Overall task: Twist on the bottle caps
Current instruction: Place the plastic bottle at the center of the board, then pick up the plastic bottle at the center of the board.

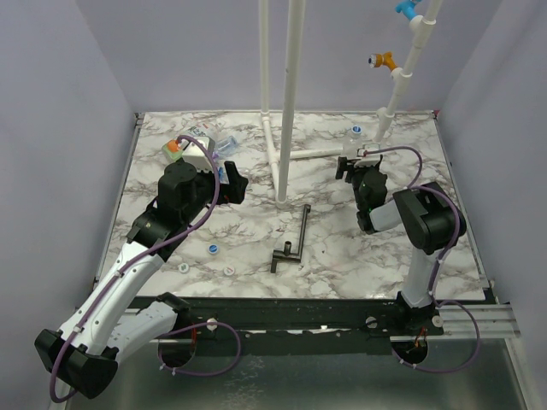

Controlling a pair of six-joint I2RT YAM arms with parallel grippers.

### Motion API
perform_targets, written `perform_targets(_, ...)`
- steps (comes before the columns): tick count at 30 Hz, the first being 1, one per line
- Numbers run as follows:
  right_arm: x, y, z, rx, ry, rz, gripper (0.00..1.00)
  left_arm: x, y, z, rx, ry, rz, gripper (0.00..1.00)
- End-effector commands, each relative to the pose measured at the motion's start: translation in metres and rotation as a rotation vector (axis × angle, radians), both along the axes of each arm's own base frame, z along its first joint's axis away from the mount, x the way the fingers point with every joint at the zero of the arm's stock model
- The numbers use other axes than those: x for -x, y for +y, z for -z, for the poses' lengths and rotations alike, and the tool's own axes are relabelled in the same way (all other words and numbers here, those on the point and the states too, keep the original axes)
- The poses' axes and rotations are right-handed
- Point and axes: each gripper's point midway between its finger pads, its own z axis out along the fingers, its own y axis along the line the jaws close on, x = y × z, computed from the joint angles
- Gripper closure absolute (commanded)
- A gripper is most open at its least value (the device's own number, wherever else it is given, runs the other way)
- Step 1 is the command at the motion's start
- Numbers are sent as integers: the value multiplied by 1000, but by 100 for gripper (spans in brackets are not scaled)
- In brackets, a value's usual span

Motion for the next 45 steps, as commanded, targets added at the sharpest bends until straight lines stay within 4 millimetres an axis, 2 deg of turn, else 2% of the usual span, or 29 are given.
perform_targets(1,4,-3,-13,-16,-30,8,20,2,2,0,5,-1,1,1)
perform_targets(9,6,-4,-20,-24,-36,15,16,3,2,0,7,0,1,1)
perform_targets(15,12,-10,-28,-48,-27,38,0,2,2,1,11,5,-4,1)
perform_targets(21,29,-21,-40,-95,15,85,0,1,1,4,24,22,-15,1)
perform_targets(26,61,-28,-46,-162,118,116,0,-2,0,9,41,48,-32,1)
perform_targets(31,99,-20,-41,-242,258,126,0,-7,3,23,41,89,-77,1)
perform_targets(36,139,-13,-25,-393,452,137,0,-13,11,45,29,146,-158,1)
perform_targets(40,174,-3,-12,-502,590,109,0,-23,15,72,-19,206,-204,1)
perform_targets(43,195,11,0,-545,714,56,0,-39,22,89,-76,238,-254,1)
perform_targets(45,207,16,12,-556,800,52,0,-53,33,96,-32,293,-355,2)
